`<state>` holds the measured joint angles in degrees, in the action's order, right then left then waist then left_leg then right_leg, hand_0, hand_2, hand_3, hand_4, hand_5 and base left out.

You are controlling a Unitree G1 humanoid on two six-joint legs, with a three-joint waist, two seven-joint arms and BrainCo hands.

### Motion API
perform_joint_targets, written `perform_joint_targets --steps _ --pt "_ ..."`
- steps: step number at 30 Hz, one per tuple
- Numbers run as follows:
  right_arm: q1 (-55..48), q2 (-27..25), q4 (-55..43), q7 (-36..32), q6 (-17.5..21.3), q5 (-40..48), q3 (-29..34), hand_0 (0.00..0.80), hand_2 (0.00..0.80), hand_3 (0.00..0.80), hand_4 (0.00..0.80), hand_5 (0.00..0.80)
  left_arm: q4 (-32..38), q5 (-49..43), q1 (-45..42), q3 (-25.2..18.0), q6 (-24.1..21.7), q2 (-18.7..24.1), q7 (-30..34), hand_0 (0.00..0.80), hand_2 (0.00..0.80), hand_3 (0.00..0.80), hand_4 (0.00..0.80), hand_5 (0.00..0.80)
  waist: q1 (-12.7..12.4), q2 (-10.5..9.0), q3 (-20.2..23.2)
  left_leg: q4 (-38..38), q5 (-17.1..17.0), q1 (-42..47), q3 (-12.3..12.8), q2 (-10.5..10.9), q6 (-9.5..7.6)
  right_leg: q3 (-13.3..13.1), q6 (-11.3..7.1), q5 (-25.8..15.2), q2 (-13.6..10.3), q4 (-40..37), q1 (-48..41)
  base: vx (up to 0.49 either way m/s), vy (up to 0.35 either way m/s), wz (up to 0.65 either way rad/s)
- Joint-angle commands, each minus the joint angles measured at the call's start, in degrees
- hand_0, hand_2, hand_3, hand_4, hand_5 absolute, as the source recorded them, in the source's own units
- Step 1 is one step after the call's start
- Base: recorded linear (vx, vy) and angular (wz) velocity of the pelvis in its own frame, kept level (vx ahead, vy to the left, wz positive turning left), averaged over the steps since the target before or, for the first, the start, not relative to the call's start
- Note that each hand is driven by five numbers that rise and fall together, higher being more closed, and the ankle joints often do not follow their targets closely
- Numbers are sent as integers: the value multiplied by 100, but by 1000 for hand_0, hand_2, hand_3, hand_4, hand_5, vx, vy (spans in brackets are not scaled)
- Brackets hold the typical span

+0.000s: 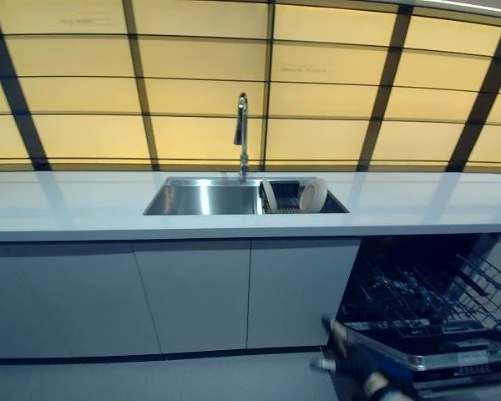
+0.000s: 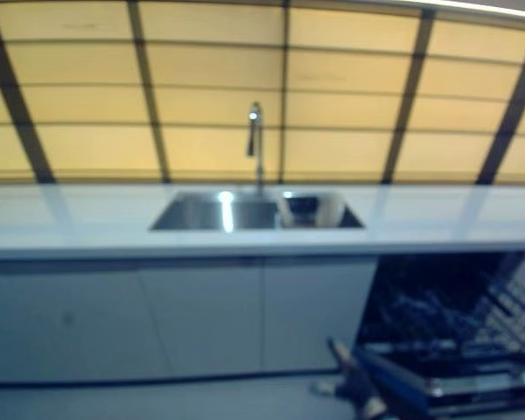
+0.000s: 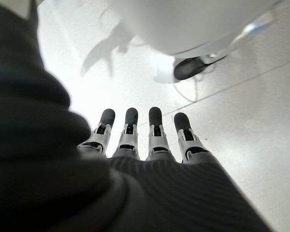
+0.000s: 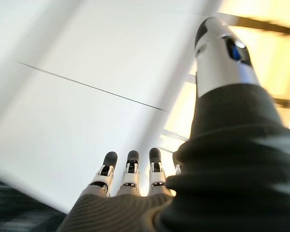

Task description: Take plates into dishwasher

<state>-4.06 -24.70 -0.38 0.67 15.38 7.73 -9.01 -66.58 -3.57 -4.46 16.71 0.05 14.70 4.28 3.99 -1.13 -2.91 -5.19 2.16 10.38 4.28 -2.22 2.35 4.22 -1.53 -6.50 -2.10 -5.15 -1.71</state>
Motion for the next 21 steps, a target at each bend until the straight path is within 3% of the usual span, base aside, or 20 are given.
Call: perform_joint_targets --steps 1,8,13,16,17,19,21 --pt "750 -272 -715 220 922 974 569 0 0 0 0 0 -400 111 258 -72 -432 13 -149 0 0 0 0 0 109 -44 -109 19 174 -283 349 288 -295 65 -376 563 3 40 -366 44 127 -14" --pt "1439 -443 -1189 557 798 1750 973 0 0 0 0 0 -563 103 207 -5 -529 -22 -122 0 0 0 0 0 8 20 -51 19 213 -283 329 361 -360 92 -444 517 -167 94 -308 44 106 -5" --pt "1921 -456 -1257 1006 860 1663 1020 0 0 0 0 0 -628 36 273 54 -568 -35 -115 0 0 0 0 0 -79 25 -104 102 212 -314 328 413 -487 51 -537 590 -402 577 -108 19 134 -2" --pt "2249 -503 -1269 1356 875 1394 1085 0 0 0 0 0 -648 -70 419 116 -480 15 -60 0 0 0 0 0 -144 -11 -226 499 291 -573 176 510 -599 -89 -538 273 -666 1379 190 -18 140 -5" --pt "2329 -549 -1267 1509 854 1267 1111 0 0 0 0 0 -657 -156 481 140 -441 55 -9 0 0 0 0 0 -159 -19 -265 568 290 -649 72 565 -645 -186 -527 -1 -759 1739 322 -4 149 -6" --pt "2473 -667 -1292 1756 655 1221 1115 0 0 0 0 0 -678 -212 564 221 -387 112 36 0 0 0 0 0 -136 76 -343 534 240 -646 -76 544 -677 -332 -556 -468 -833 2803 869 29 187 -12" --pt "2625 -804 -1162 1849 479 1375 1145 0 0 0 0 0 -658 -275 601 309 -274 178 49 0 0 0 0 0 -90 125 -425 474 202 -536 -144 518 -641 -341 -581 -555 -796 3304 1319 109 156 -16"
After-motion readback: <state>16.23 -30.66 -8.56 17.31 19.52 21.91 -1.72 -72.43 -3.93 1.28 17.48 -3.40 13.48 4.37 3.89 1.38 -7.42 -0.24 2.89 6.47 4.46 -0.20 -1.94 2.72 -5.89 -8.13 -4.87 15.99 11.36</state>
